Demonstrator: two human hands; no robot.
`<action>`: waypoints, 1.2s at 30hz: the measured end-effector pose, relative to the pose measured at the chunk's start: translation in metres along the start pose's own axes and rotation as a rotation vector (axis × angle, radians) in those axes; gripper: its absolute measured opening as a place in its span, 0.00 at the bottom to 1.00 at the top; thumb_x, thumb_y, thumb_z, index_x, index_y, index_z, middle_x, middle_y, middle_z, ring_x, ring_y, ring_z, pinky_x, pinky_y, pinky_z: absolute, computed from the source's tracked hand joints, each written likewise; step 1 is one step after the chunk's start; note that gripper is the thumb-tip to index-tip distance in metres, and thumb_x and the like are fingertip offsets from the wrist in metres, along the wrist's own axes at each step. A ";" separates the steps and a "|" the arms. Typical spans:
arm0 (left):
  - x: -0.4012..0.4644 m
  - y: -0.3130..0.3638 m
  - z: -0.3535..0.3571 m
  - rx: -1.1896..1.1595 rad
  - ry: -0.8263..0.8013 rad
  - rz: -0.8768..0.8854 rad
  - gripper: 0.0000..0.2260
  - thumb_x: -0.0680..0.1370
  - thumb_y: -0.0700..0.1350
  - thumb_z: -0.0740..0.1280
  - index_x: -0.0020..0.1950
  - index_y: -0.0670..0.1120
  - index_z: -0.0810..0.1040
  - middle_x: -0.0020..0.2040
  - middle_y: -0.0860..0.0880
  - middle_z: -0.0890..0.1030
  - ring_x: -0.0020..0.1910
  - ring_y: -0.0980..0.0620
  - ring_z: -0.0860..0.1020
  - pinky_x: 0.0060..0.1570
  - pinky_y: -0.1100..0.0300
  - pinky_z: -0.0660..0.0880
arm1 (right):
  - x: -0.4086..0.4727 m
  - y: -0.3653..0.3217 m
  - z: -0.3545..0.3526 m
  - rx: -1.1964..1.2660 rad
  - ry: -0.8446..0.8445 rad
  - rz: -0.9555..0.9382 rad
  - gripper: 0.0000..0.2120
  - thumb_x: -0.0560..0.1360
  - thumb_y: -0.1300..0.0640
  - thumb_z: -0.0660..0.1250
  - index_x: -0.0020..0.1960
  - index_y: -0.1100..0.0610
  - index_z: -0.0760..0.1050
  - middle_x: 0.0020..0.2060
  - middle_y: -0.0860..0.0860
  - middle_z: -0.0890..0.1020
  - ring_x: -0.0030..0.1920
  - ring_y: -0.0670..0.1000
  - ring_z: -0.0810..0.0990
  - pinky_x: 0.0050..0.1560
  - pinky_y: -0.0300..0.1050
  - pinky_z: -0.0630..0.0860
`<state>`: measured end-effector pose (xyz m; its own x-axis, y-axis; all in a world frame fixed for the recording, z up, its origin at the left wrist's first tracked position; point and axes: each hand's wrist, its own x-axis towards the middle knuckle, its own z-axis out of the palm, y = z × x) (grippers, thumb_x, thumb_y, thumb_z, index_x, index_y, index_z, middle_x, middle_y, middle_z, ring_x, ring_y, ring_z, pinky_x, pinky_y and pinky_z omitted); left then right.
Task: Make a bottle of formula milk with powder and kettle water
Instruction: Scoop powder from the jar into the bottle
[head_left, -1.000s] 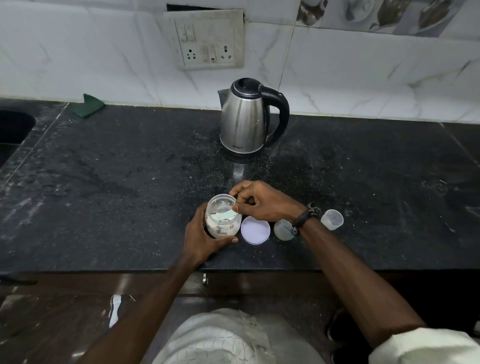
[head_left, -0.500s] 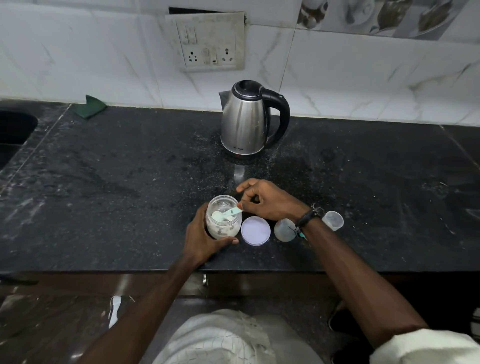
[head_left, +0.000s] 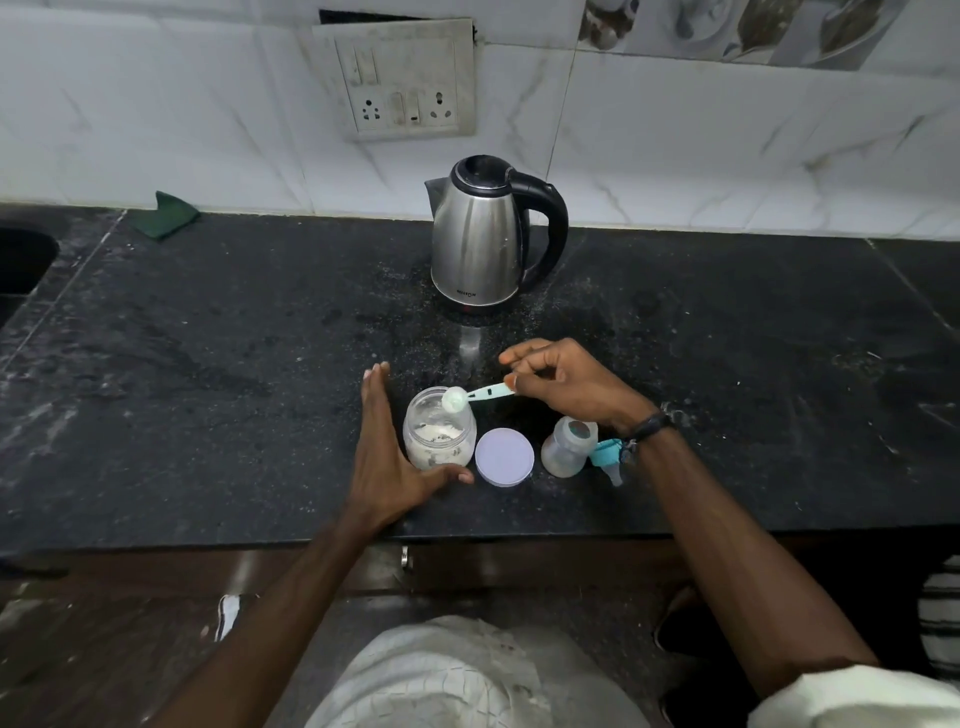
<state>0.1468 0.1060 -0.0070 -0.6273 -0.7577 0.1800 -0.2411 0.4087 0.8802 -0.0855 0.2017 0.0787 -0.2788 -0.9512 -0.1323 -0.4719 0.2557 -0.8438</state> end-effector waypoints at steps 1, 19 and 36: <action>0.004 0.007 0.000 0.010 0.003 0.035 0.68 0.56 0.75 0.74 0.81 0.44 0.44 0.82 0.48 0.44 0.81 0.52 0.42 0.79 0.47 0.49 | -0.003 0.002 -0.005 0.023 0.019 0.007 0.07 0.76 0.61 0.70 0.43 0.65 0.83 0.58 0.53 0.80 0.59 0.43 0.77 0.61 0.42 0.73; 0.020 0.075 0.090 -0.109 -0.259 0.221 0.58 0.63 0.63 0.79 0.81 0.45 0.48 0.82 0.49 0.49 0.81 0.54 0.46 0.76 0.67 0.47 | -0.093 0.046 -0.079 0.098 0.316 0.161 0.09 0.77 0.67 0.66 0.45 0.72 0.81 0.58 0.53 0.81 0.58 0.42 0.78 0.52 0.31 0.75; 0.020 0.048 0.138 -0.128 -0.380 0.160 0.47 0.73 0.48 0.73 0.79 0.47 0.42 0.59 0.51 0.81 0.54 0.55 0.80 0.53 0.73 0.70 | -0.091 0.036 -0.075 -0.155 0.170 0.224 0.12 0.75 0.60 0.71 0.33 0.53 0.81 0.56 0.48 0.79 0.63 0.41 0.73 0.58 0.44 0.73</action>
<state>0.0205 0.1810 -0.0222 -0.8833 -0.4388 0.1650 -0.0398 0.4208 0.9063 -0.1398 0.3100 0.0987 -0.5197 -0.8292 -0.2060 -0.5009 0.4910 -0.7128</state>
